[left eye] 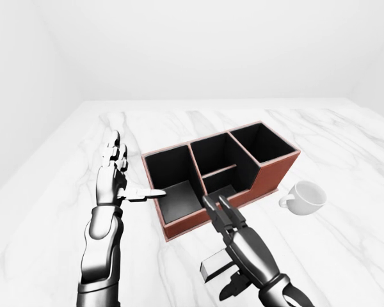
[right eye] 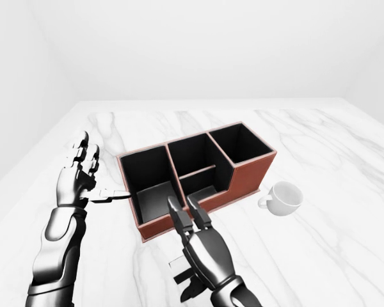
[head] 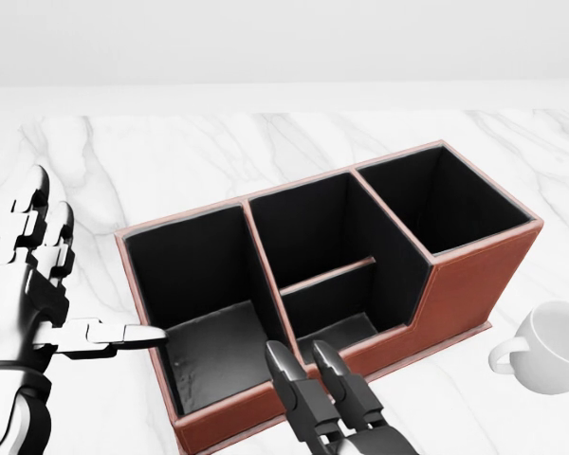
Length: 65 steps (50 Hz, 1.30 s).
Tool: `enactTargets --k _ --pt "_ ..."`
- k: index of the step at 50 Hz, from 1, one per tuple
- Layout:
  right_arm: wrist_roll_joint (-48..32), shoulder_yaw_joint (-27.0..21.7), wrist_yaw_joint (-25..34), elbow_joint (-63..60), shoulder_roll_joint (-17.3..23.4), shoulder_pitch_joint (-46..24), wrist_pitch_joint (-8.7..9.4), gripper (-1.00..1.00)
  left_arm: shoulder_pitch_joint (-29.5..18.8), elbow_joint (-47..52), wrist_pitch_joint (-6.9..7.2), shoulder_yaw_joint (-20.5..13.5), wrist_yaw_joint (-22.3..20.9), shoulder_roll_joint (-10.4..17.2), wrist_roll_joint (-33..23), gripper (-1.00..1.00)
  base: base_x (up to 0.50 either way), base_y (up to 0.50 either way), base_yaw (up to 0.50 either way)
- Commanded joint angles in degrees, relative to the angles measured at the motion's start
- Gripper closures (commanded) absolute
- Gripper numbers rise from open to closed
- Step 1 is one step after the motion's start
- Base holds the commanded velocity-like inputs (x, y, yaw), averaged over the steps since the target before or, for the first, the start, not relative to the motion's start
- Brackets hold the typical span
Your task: Pick up the book and place it in the front compartment of the caddy.
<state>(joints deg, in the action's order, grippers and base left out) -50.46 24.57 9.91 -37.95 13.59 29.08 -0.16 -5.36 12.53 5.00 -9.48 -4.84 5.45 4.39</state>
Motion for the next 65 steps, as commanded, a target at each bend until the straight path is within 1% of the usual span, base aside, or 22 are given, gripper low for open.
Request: enactTargets --k 1,7,28,35,59,65 --pt "-0.5 1.1 -1.6 1.9 0.9 0.0 -0.37 -1.0 -0.3 -0.4 0.0 -0.2 0.0 0.1 0.1 -1.0 0.0 0.0 0.0" --pt "-0.5 1.3 -2.1 2.5 1.1 0.1 -0.58 -1.0 -0.2 0.0 0.0 -0.2 0.1 0.2 0.2 -1.0 0.0 0.0 0.0" --pt "0.2 0.8 -4.0 6.4 1.5 0.5 -2.23 -1.0 0.1 0.1 0.0 0.1 0.0 0.0 -0.1 -1.0 0.0 0.0 0.0" --pt "0.2 0.6 -3.8 6.7 1.4 0.5 -2.31 -1.0 -0.1 -0.1 0.0 -0.1 0.0 0.1 0.0 -1.0 0.0 0.0 0.0" --pt "-0.4 -1.9 -4.3 12.2 -0.3 -1.0 -4.83 -1.0 0.3 0.2 0.0 0.2 -0.2 -0.1 -0.3 -1.0 0.0 0.0 0.0" --pt "-0.6 -2.2 -4.2 12.9 -0.7 -1.2 -4.84 -1.0 0.3 0.4 0.0 0.2 -0.2 -0.1 -0.3 -1.0 0.0 0.0 0.0"
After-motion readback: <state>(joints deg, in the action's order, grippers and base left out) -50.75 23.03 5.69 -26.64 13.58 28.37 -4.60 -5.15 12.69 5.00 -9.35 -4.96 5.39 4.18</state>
